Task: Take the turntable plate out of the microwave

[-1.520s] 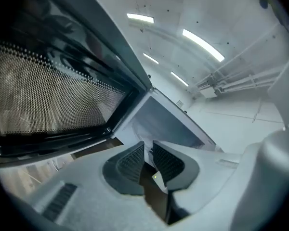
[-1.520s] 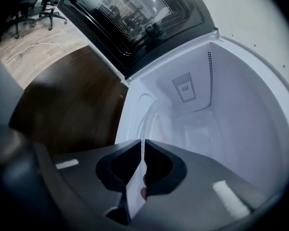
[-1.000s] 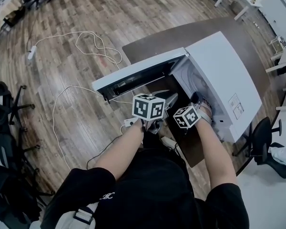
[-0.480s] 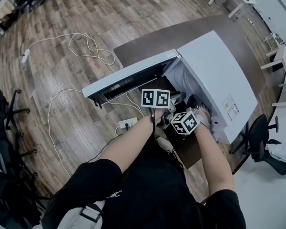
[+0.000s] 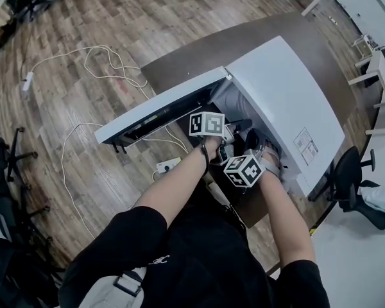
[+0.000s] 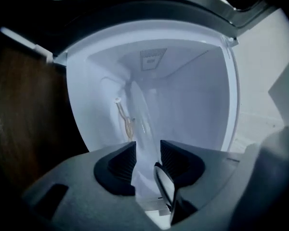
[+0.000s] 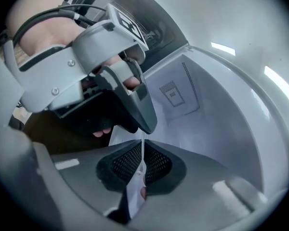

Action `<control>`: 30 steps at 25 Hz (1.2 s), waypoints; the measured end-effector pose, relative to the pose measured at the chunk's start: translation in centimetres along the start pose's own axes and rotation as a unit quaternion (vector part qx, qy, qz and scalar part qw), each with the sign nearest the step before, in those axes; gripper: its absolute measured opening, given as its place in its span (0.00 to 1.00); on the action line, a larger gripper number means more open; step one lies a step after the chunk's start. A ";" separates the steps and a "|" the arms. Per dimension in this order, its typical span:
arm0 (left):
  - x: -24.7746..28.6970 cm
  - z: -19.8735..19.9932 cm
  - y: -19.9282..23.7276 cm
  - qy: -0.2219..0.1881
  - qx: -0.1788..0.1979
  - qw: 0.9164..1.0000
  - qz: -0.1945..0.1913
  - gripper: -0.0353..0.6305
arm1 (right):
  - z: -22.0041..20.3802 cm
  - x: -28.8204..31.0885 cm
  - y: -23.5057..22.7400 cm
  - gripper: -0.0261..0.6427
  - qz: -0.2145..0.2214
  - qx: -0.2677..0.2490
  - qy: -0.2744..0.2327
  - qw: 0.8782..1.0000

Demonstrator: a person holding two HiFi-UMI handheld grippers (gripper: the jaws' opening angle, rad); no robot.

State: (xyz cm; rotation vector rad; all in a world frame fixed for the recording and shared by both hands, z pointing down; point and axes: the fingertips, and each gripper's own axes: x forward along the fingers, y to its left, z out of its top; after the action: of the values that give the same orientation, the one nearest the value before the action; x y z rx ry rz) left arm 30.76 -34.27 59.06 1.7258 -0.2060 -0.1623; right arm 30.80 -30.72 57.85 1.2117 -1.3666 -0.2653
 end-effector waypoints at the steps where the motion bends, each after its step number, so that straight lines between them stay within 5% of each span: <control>1: 0.4 -0.1 0.0 0.005 0.004 1.000 -0.001 0.29 | 0.0 0.1 0.0 0.08 0.001 0.002 0.000 1.000; 7: 2.3 0.2 0.2 0.019 0.010 1.000 -0.011 0.23 | -0.2 0.2 0.3 0.08 0.013 0.004 0.001 1.000; 12: 2.9 0.3 0.1 0.025 -0.022 0.999 -0.030 0.17 | -0.1 0.3 0.5 0.08 0.019 0.005 0.003 1.000; 19: 2.5 -0.3 2.8 0.038 -0.038 0.999 -0.009 0.14 | 0.0 0.3 1.3 0.09 0.029 0.019 0.000 0.999; 24: 1.3 0.1 0.4 0.009 -0.070 0.996 -0.063 0.13 | 0.8 -0.2 1.7 0.11 0.016 0.008 -0.020 1.000; 30: -0.4 -0.5 -0.4 -0.010 -0.083 0.994 -0.073 0.13 | 1.2 -1.7 2.0 0.14 0.014 0.009 -0.034 0.999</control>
State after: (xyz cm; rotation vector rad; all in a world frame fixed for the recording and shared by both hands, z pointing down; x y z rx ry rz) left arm 30.53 -33.64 58.78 1.5735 -0.0770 -0.2965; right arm 28.34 -29.20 58.03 1.2066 -1.4457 -0.2778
